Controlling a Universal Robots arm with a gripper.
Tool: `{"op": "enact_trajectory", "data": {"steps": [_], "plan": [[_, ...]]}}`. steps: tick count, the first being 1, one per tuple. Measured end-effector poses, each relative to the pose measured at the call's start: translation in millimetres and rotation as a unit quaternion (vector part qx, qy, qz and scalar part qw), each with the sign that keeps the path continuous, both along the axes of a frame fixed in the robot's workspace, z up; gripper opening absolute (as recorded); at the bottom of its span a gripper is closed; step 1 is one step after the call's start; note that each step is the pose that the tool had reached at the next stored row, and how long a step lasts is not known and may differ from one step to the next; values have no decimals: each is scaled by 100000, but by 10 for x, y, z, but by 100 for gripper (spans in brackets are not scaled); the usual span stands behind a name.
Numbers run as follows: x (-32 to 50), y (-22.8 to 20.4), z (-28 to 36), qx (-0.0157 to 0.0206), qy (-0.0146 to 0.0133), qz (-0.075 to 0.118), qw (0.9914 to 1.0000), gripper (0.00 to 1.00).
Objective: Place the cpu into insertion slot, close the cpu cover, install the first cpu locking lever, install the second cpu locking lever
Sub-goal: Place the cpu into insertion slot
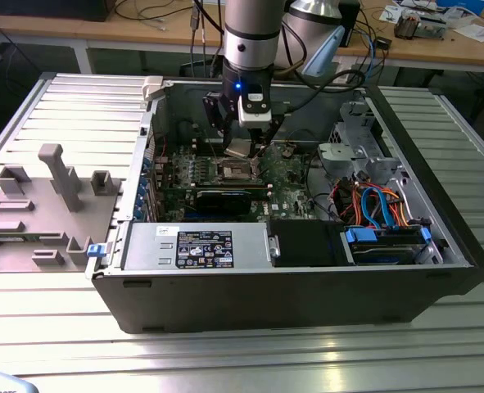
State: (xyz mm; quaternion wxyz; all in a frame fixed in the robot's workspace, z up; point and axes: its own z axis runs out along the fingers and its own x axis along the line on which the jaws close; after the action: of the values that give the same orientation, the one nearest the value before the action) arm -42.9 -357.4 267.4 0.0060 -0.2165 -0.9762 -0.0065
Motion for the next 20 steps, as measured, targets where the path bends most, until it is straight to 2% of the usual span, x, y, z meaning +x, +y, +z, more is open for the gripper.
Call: {"op": "enact_trajectory", "data": {"steps": [20], "plan": [[0,0,-7,4,-2,-829,99997,55]]}}
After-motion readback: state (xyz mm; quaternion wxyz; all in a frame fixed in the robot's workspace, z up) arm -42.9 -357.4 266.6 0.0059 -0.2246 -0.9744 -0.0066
